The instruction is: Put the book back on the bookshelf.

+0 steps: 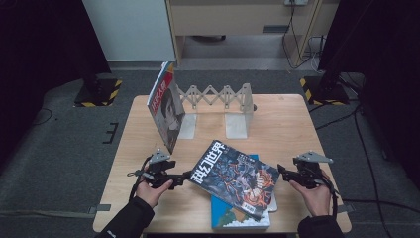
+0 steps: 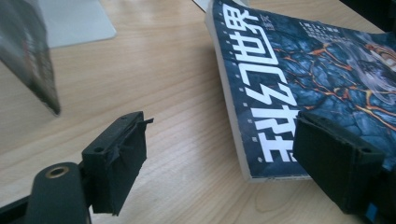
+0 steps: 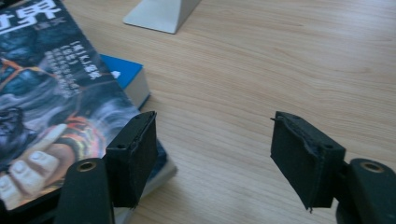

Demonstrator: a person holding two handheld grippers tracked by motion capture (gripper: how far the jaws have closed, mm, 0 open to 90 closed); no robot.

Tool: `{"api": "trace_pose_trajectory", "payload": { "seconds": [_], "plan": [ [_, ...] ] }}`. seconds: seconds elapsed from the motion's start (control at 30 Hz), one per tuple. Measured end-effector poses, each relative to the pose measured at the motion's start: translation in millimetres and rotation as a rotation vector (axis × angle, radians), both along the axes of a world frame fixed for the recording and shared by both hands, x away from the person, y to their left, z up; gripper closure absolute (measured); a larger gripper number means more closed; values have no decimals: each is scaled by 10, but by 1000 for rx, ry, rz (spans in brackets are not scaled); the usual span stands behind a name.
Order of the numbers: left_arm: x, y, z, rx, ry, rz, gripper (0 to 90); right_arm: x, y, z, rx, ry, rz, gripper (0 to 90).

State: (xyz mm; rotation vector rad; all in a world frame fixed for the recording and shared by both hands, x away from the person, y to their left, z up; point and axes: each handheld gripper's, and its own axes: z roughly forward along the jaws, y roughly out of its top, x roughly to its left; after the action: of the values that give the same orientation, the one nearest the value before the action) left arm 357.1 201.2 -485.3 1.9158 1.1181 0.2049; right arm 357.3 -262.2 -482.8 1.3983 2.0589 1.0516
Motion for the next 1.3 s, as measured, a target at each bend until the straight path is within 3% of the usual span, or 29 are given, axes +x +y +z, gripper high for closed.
{"api": "trace_pose_trajectory", "payload": {
  "seconds": [0.1, 0.27, 0.47, 0.83, 1.0, 1.17, 1.3],
  "plan": [
    [-2, -31, -51, -7, 32, -24, 168, -9, 39, -1, 37, -29, 19, 357],
    [17, -111, -112, -13, 66, -58, 169, -34, 135, -18, 48, -42, 41, 361],
    [44, -195, -163, 10, 73, -78, 164, -45, 220, -60, 53, -7, 68, 353],
    [82, -282, -280, -83, 97, -109, 135, -43, 342, -121, 63, 29, 96, 314],
    [118, -295, -360, -143, 133, -125, 107, -35, 332, -140, 76, 27, 98, 308],
    [116, -341, -372, -138, 115, -148, 70, -37, 334, -138, 72, 28, 101, 308],
    [121, -368, -392, -147, 137, -160, 32, -38, 338, -137, 74, 29, 98, 308]
  ]
}}
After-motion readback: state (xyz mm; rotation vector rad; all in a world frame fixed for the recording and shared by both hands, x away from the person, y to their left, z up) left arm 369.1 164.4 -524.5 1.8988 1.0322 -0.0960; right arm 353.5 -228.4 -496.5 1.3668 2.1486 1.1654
